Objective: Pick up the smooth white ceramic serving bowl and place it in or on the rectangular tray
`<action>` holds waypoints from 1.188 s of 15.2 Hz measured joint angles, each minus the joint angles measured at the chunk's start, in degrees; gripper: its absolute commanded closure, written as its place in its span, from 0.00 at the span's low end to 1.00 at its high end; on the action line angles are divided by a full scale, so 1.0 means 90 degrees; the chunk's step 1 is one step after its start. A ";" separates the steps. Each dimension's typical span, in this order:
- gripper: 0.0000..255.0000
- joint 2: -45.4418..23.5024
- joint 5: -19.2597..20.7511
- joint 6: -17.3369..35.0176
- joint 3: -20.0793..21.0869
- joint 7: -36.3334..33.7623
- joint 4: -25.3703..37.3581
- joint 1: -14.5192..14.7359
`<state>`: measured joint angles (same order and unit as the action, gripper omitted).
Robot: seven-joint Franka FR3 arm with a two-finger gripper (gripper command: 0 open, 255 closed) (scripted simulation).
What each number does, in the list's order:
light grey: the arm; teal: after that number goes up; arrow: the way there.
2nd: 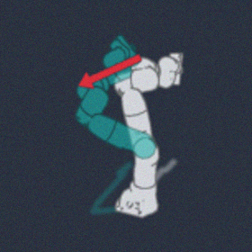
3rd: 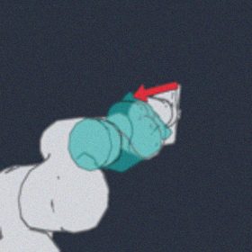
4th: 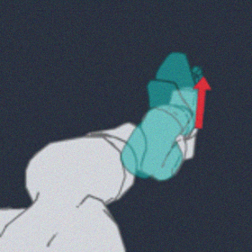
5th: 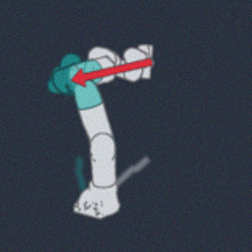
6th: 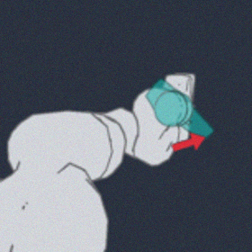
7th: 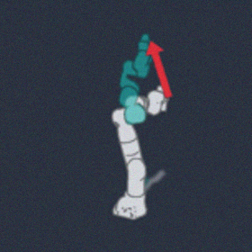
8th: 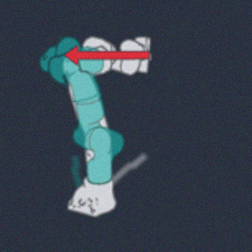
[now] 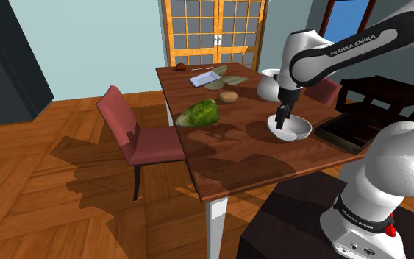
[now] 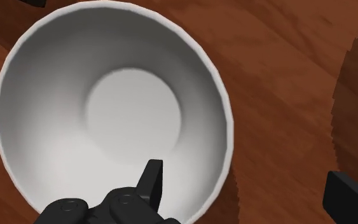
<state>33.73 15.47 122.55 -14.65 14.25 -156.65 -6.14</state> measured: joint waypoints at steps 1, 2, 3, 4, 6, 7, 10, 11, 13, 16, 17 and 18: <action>0.00 -0.0057 0.0040 0.0133 -0.0038 0.0016 -0.0073 -0.0025; 0.00 -0.0116 0.0065 0.0240 -0.0063 0.0021 -0.0121 -0.0037; 0.00 -0.0182 0.0083 0.0359 -0.0080 0.0012 -0.0175 -0.0042; 0.00 -0.0264 0.0107 0.0473 -0.0114 0.0028 -0.0203 -0.0055; 0.00 -0.0366 0.0165 0.0708 -0.0164 0.0029 -0.0335 -0.0089; 0.00 -0.0409 0.0169 0.0780 -0.0165 0.0012 -0.0364 -0.0085; 0.00 -0.0461 0.0180 0.0858 -0.0178 0.0010 -0.0388 -0.0087; 0.00 -0.0465 0.0182 0.0866 -0.0180 0.0010 -0.0391 -0.0088; 0.00 -0.0469 0.0182 0.0871 -0.0180 0.0009 -0.0392 -0.0087; 1.00 -0.0470 0.0182 0.0873 -0.0180 0.0009 -0.0392 -0.0087; 1.00 -0.0471 0.0182 0.0873 -0.0180 0.0008 -0.0392 -0.0087; 1.00 -0.0470 0.0182 0.0873 -0.0179 0.0008 -0.0391 -0.0087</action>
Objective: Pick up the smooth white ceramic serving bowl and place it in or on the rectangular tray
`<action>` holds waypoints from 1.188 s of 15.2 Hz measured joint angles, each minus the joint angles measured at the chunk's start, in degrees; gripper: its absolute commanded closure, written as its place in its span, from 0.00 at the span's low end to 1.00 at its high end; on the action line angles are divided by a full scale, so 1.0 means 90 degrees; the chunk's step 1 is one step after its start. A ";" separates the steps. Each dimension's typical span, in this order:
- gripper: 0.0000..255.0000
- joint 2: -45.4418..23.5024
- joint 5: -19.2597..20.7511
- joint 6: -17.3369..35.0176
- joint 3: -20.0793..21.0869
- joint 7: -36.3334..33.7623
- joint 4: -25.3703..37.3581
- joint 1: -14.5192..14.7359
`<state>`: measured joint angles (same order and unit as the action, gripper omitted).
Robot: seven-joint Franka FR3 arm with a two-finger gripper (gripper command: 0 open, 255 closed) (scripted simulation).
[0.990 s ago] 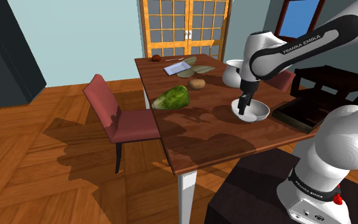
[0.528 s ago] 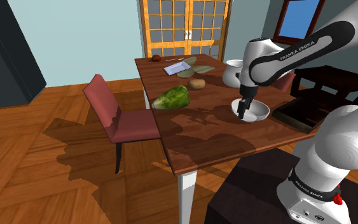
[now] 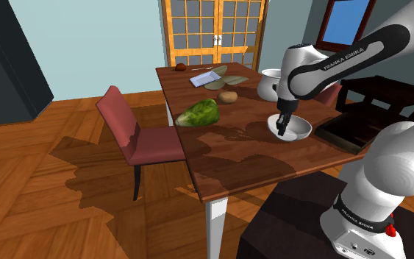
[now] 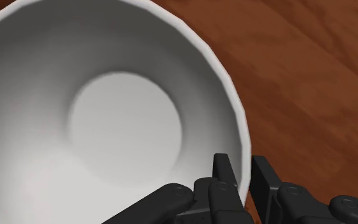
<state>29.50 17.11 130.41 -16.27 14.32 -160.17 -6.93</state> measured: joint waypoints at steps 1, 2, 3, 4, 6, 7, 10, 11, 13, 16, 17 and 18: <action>1.00 0.0001 0.0000 0.0000 0.0001 0.0000 0.0000 0.0001; 1.00 0.0001 0.0000 0.0000 0.0001 0.0000 0.0001 0.0001; 1.00 0.0002 0.0000 -0.0001 0.0001 0.0000 0.0001 0.0001; 1.00 0.0002 0.0000 -0.0001 0.0001 -0.0001 0.0001 0.0001; 1.00 0.0001 0.0000 0.0000 0.0001 -0.0001 0.0001 0.0001; 1.00 0.0034 -0.0009 -0.0055 0.0008 0.0004 0.0020 0.0003; 1.00 0.0192 -0.0049 -0.0332 0.0042 0.0031 0.0139 0.0011; 1.00 0.0247 -0.0060 -0.0434 0.0050 0.0048 0.0188 0.0011; 1.00 0.0368 -0.0090 -0.0636 0.0085 0.0056 0.0269 0.0019; 1.00 0.0546 -0.0137 -0.0985 0.0129 0.0093 0.0443 0.0027; 1.00 0.0597 -0.0150 -0.1090 0.0140 0.0107 0.0499 0.0028; 1.00 0.0647 -0.0169 -0.1199 0.0160 0.0111 0.0557 0.0035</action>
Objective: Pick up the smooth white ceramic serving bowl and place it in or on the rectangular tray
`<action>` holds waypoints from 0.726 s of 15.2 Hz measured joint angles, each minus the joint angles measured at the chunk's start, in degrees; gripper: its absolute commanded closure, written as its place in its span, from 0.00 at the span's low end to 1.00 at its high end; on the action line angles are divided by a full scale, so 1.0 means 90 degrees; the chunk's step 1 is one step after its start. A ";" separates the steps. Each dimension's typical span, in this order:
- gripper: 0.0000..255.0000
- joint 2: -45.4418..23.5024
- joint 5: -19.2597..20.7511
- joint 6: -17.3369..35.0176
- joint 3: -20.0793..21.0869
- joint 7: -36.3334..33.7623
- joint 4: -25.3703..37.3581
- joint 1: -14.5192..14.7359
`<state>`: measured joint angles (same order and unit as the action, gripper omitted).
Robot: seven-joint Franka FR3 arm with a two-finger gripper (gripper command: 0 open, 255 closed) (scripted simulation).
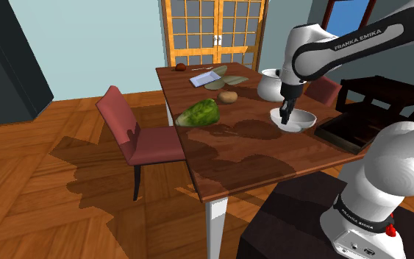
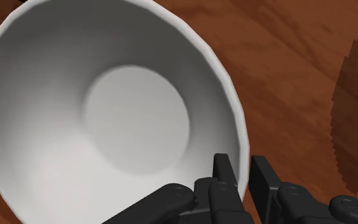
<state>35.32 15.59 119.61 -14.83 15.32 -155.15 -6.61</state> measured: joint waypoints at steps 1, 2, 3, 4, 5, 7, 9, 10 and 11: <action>1.00 0.0044 -0.0019 -0.0098 0.0022 -0.0001 0.0053 0.0009; 1.00 0.0065 -0.0040 -0.0194 0.0039 0.0004 0.0127 0.0020; 1.00 0.0097 -0.0049 -0.0287 0.0044 0.0023 0.0190 0.0019; 1.00 0.0118 -0.0060 -0.0384 0.0048 0.0044 0.0268 0.0020; 1.00 0.0144 -0.0078 -0.0488 0.0062 0.0054 0.0347 0.0027; 1.00 0.0217 -0.0109 -0.0686 0.0100 0.0060 0.0471 0.0039; 1.00 0.0273 -0.0145 -0.0872 0.0141 0.0059 0.0598 0.0055; 1.00 0.0290 -0.0151 -0.0965 0.0143 0.0083 0.0677 0.0053; 1.00 0.0330 -0.0161 -0.1055 0.0157 0.0090 0.0728 0.0054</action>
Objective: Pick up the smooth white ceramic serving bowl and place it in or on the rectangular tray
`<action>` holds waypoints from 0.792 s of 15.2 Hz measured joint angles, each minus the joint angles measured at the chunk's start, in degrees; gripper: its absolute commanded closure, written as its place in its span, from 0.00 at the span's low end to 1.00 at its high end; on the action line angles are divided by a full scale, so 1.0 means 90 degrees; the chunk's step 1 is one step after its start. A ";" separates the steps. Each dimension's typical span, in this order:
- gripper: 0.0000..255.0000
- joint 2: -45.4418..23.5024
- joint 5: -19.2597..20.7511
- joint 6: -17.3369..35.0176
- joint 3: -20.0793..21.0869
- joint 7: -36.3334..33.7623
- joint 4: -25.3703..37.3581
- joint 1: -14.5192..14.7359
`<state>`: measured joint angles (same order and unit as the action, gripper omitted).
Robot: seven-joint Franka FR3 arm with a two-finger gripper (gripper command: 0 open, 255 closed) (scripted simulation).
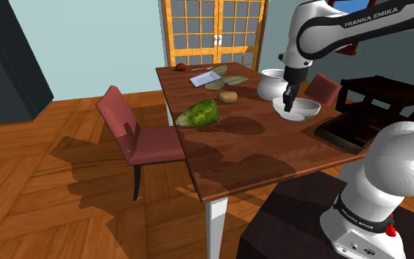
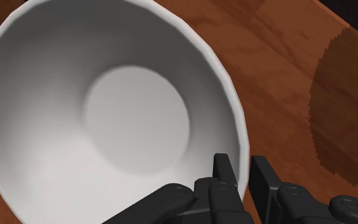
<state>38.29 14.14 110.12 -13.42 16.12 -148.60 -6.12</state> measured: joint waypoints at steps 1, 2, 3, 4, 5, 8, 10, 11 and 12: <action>1.00 0.0084 0.0030 -0.0102 -0.0034 0.0066 0.0027 -0.0039; 1.00 0.0175 0.0087 -0.0173 -0.0102 0.0166 0.0023 -0.0100; 1.00 0.0279 0.0169 -0.0215 -0.0197 0.0289 -0.0020 -0.0182; 1.00 0.0423 0.0254 -0.0272 -0.0282 0.0406 -0.0089 -0.0270; 1.00 0.0516 0.0341 -0.0368 -0.0391 0.0560 -0.0058 -0.0359; 1.00 0.0843 0.0646 -0.0582 -0.0744 0.1046 -0.0084 -0.0662; 1.00 0.1003 0.0833 -0.0673 -0.0961 0.1329 -0.0098 -0.0836; 1.00 0.1129 0.0926 -0.0752 -0.1053 0.1470 -0.0118 -0.0935; 1.00 0.1183 0.1017 -0.0797 -0.1162 0.1615 -0.0093 -0.1013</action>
<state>48.93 23.29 102.94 -23.88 30.65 -149.44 -15.25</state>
